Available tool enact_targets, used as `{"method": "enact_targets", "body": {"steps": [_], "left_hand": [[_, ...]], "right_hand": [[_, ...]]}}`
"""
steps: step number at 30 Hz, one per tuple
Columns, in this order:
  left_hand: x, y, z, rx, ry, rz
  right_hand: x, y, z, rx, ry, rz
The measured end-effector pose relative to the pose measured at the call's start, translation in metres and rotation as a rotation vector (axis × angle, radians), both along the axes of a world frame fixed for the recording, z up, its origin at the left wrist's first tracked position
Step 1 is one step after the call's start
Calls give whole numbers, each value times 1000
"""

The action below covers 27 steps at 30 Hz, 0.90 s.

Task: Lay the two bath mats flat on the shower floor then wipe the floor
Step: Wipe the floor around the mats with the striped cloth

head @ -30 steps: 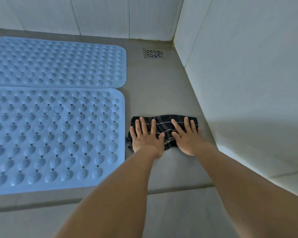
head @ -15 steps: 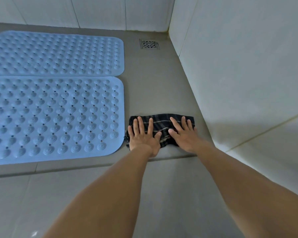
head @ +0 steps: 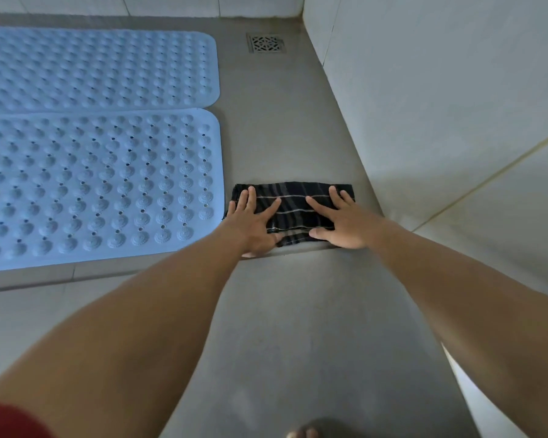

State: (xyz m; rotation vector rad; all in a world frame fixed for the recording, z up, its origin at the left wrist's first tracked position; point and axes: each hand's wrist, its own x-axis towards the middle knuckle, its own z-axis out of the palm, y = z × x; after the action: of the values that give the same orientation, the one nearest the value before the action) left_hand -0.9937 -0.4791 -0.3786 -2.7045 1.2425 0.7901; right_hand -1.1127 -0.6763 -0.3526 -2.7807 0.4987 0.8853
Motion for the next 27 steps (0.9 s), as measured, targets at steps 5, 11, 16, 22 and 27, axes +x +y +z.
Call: {"method": "enact_targets", "body": {"steps": [5, 11, 16, 22, 27], "left_hand": [[0, 0, 0, -3, -196, -110], [-16, 1, 3, -65, -377, -174], [-11, 7, 30, -51, -308, -297], [-30, 41, 38, -98, -183, -390], [-64, 78, 20, -78, -245, -305]], "right_hand": [[-5, 11, -12, -19, -146, -76], [-3, 35, -15, -100, -342, -102], [0, 37, -1, 31, -219, -75], [-3, 52, 39, 139, 30, -30], [-21, 79, 38, 126, 126, -60]]}}
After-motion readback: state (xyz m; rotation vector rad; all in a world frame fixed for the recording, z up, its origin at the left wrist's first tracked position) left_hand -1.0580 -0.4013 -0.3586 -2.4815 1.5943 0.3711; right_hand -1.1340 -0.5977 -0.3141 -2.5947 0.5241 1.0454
